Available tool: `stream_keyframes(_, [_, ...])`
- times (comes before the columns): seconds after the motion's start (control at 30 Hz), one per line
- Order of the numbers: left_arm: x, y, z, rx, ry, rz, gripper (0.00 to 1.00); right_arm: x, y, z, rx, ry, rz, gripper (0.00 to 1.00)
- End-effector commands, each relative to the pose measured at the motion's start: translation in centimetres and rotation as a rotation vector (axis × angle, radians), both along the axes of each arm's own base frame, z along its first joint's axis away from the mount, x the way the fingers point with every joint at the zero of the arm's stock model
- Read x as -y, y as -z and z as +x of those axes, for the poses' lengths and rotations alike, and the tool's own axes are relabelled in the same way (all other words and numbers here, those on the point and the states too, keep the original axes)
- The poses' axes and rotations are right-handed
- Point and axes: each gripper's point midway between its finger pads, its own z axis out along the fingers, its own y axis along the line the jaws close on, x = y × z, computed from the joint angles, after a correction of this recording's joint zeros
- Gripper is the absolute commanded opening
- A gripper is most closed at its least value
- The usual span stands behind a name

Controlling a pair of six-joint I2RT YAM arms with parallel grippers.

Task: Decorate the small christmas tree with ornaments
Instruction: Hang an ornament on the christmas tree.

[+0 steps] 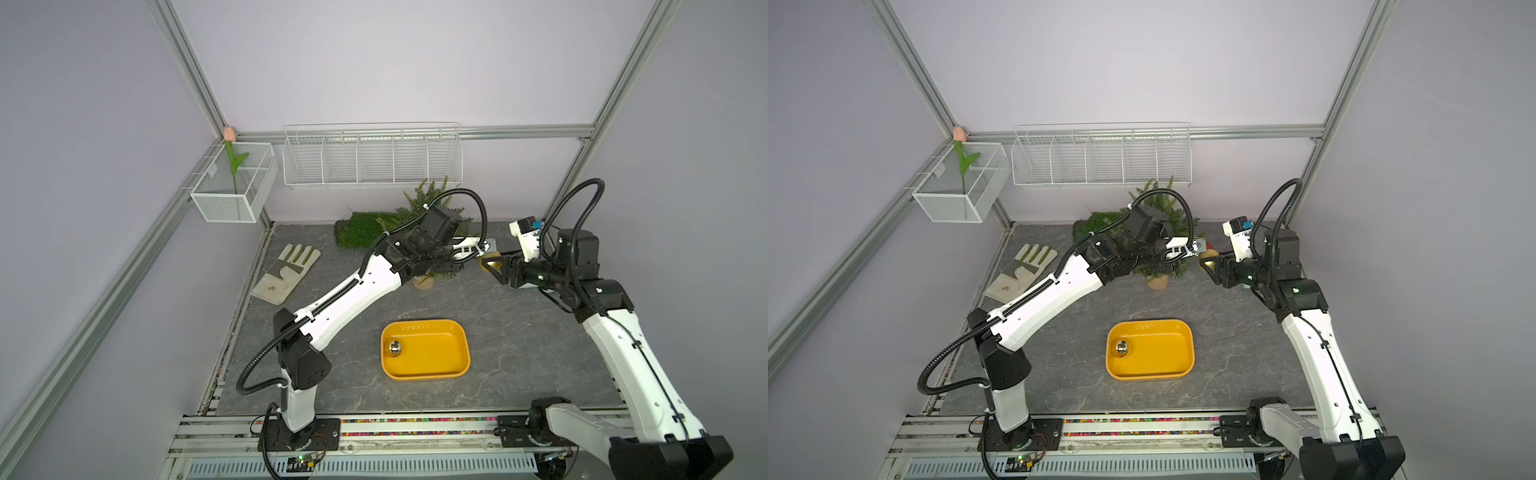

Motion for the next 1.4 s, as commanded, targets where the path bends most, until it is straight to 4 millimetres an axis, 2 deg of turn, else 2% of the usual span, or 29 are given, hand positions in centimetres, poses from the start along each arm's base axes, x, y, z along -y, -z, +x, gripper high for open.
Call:
stream_keyframes(0.0, [0.1,-0.5,-0.1,0.017,0.007,0.008,0.0,0.0,0.0,-0.3,0.023,-0.015,-0.008,0.39])
stream_keyframes(0.1, [0.0,-0.6,0.0,0.021,0.0,0.011,0.0,-0.2,0.1,-0.2,0.019,-0.022,-0.002,0.39])
stream_keyframes(0.53, [0.4,-1.6,-0.9,0.041,0.043,0.0,0.0,-0.6,-2.5,-0.9,0.107,-0.051,0.034,0.39])
stream_keyframes(1.03, [0.8,-2.9,-1.2,0.098,0.049,0.0,0.0,-0.5,-3.1,-0.6,0.123,-0.041,0.033,0.39])
stream_keyframes(1.37, [1.1,-3.1,-0.8,0.141,0.048,0.013,0.0,-0.3,-2.8,0.1,0.11,-0.024,0.021,0.39])
